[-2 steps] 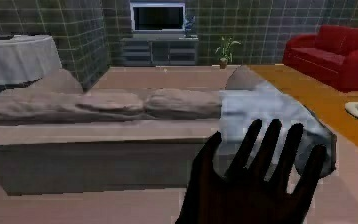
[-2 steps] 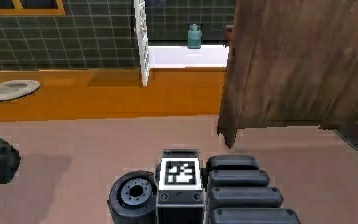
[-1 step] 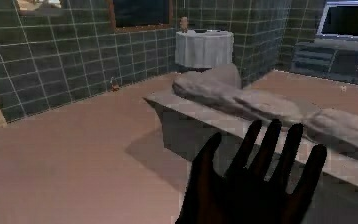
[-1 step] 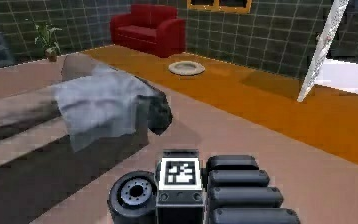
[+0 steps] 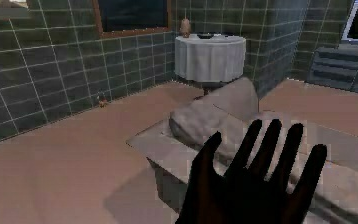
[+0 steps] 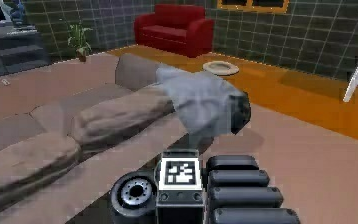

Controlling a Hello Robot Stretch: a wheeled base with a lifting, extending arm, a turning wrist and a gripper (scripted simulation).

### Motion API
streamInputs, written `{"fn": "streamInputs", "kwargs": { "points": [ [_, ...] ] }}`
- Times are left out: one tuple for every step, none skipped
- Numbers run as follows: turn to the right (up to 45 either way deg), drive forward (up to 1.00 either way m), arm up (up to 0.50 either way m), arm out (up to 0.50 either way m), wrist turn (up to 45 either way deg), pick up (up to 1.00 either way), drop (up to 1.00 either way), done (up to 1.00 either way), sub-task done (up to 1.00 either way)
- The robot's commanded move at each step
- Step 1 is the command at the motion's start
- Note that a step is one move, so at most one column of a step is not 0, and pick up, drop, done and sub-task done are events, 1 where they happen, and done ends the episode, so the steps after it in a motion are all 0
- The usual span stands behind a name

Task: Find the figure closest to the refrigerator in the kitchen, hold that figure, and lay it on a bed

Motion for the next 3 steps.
{"fn": "streamInputs", "kwargs": {
  "points": [
    [-45.0, 0.0, 0.0, 0.0, 0.0, 0.0, 0.0, 0.0, 0.0],
    [-6.0, 0.0, 0.0, 0.0, 0.0, 0.0, 0.0, 0.0, 0.0],
    [0.0, 1.0, 0.0, 0.0, 0.0, 0.0, 0.0, 0.0, 0.0]
  ]
}}
